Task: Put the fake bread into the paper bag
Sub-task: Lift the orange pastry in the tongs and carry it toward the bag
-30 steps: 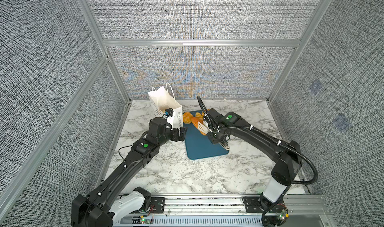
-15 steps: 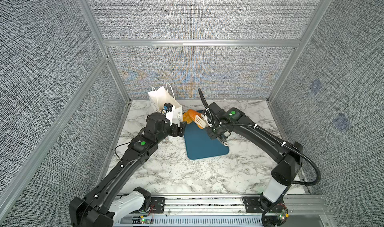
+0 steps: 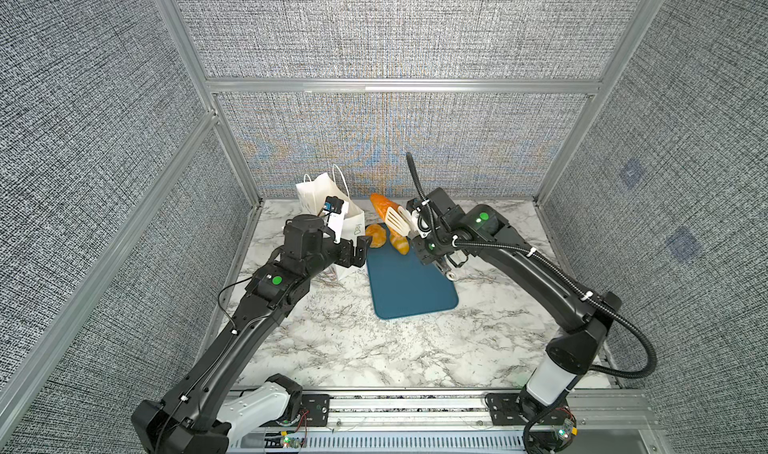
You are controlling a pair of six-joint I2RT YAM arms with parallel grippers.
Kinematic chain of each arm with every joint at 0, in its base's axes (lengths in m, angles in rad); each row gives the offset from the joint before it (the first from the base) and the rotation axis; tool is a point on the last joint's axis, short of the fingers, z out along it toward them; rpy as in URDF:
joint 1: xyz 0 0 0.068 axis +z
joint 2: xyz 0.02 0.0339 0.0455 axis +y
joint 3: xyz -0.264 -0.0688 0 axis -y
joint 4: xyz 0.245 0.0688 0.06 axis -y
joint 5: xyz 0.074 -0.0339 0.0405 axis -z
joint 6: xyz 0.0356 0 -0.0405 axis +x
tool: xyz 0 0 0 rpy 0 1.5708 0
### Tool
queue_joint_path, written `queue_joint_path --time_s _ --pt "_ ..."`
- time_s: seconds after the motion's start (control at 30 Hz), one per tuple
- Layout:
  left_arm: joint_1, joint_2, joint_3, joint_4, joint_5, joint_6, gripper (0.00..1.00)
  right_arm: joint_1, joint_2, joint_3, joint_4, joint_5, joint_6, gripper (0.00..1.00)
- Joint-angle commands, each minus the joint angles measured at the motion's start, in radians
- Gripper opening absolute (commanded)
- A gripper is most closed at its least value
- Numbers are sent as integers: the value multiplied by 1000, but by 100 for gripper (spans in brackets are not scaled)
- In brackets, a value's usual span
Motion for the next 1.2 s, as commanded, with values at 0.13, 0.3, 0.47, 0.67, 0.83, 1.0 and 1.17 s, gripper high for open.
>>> queue_joint_path --time_s 0.13,0.3,0.47,0.67,0.83,1.0,1.17 --pt "36 3 54 -51 50 40 99 8 -25 54 54 -19 -7 31" --pt "76 4 90 -71 88 52 99 16 -9 112 55 -31 -21 31" --pt "113 3 121 -96 89 50 99 27 17 181 63 -45 -39 31" --pt "150 -2 148 -119 83 58 99 44 55 277 72 -64 -64 32" --pt "181 -15 188 -147 57 62 99 59 84 336 96 -78 -91 32" --pt "223 -10 213 -179 58 72 99 75 108 369 150 -128 -102 33" --pt "294 -24 204 -188 78 51 99 90 138 398 198 -195 -98 34"
